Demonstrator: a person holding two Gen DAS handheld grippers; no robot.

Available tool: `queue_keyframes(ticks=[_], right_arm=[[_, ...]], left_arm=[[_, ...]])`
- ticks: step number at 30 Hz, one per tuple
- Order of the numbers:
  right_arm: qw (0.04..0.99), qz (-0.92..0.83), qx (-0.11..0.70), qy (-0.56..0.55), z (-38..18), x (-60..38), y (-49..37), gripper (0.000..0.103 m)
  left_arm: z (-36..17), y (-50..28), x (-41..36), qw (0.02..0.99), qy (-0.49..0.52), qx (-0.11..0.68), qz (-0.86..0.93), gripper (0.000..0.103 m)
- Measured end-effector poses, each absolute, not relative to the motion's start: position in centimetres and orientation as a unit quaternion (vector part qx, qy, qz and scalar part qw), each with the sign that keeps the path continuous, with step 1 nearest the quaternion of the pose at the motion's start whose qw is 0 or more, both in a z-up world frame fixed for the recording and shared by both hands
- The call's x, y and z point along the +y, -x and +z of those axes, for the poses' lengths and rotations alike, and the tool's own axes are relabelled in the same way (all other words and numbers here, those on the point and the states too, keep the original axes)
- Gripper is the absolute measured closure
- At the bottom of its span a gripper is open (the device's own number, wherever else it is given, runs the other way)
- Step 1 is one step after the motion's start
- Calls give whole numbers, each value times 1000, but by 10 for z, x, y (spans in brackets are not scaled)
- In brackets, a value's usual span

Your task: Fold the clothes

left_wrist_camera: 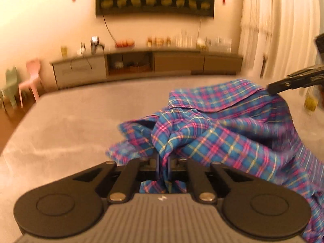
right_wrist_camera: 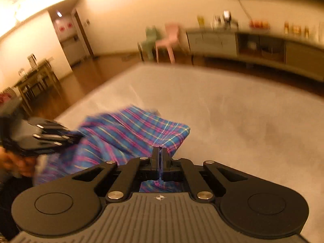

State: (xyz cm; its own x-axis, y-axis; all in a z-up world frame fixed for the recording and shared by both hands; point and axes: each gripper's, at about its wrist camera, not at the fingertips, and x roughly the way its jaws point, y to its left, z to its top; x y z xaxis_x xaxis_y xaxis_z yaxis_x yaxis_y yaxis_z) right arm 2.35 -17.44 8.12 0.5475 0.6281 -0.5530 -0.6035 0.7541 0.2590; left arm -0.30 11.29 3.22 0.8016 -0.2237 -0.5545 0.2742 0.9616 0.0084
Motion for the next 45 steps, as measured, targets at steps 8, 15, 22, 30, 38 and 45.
queue_keyframes(ticks=[8,15,22,30,38,45], right_arm=[[908,369,201,-10,167,-223,80,103],[912,307,273,20,80,-197,16,9],[870,319,375,12,1,-160,-74,9],[830,387,381,127,-22,-120,-57,28],[883,351,273,150,36,-129,10,95],[941,283,81,167,139,-164,122,96]], left_arm=[[73,43,110,961,-13,238,-138,98],[34,35,103,941,-36,316,-117,98],[1,28,97,920,-101,366,-95,98],[-10,15,103,911,-107,383,-107,97],[5,27,110,935,-95,328,-98,98],[79,78,101,982,-67,147,-101,98]])
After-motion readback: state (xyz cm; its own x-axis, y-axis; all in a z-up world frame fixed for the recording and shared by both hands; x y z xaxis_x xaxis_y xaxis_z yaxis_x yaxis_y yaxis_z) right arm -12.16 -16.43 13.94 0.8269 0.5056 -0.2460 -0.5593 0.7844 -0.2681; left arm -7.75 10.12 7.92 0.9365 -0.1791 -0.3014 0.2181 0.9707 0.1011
